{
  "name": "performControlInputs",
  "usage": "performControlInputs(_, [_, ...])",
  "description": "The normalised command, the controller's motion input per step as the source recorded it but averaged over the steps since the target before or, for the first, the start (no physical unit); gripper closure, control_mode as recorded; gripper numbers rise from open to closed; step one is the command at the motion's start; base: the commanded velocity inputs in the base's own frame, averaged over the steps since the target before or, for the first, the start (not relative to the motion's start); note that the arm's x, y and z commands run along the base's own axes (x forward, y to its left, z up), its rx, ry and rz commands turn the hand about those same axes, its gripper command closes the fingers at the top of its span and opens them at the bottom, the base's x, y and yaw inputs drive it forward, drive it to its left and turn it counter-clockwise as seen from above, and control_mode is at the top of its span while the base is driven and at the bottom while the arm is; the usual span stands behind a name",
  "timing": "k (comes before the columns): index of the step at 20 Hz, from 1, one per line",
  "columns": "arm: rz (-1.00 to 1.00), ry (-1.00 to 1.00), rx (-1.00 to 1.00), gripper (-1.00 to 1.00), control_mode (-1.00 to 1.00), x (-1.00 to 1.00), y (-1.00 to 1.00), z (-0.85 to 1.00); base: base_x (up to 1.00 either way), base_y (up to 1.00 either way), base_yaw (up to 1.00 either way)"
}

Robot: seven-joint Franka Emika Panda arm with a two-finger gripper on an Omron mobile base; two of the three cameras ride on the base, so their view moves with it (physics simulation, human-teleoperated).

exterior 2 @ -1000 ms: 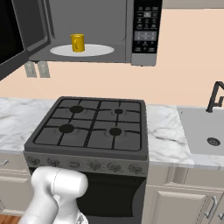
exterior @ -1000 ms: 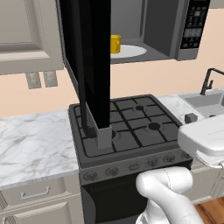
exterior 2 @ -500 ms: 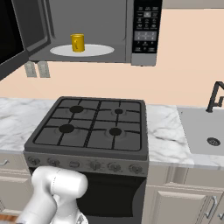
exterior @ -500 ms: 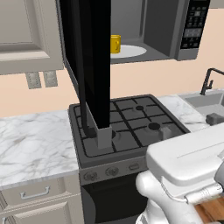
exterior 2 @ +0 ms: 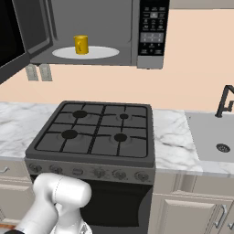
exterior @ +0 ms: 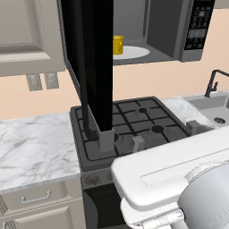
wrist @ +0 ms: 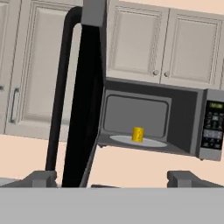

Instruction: Pick the mug from the counter and place it inside the microwave. Then close the microwave.

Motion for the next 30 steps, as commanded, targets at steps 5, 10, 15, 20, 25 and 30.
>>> performControlInputs(5, [-0.01, -0.07, 0.0, -1.0, -1.0, 0.0, 0.32, -0.08, 0.0, 0.0, 0.0])
performControlInputs(10, [-0.08, 0.0, 0.0, -1.0, -1.0, 0.02, 0.18, -0.24, 0.0, 0.0, 0.0])
performControlInputs(15, [-0.18, 0.0, 0.0, -1.0, -1.0, 0.08, 0.12, -0.15, 0.0, 0.0, 0.0])
performControlInputs(20, [-0.23, 0.0, 0.0, -1.0, -1.0, 0.0, 0.27, 0.0, 0.0, 0.0, 0.0])
performControlInputs(25, [-0.24, 0.0, 0.0, -1.0, -1.0, 0.0, 0.31, 0.0, 0.0, 0.0, 0.0])
performControlInputs(30, [-0.26, 0.0, 0.0, -1.0, -1.0, 0.0, 0.28, 0.0, 0.0, 0.0, 0.0])
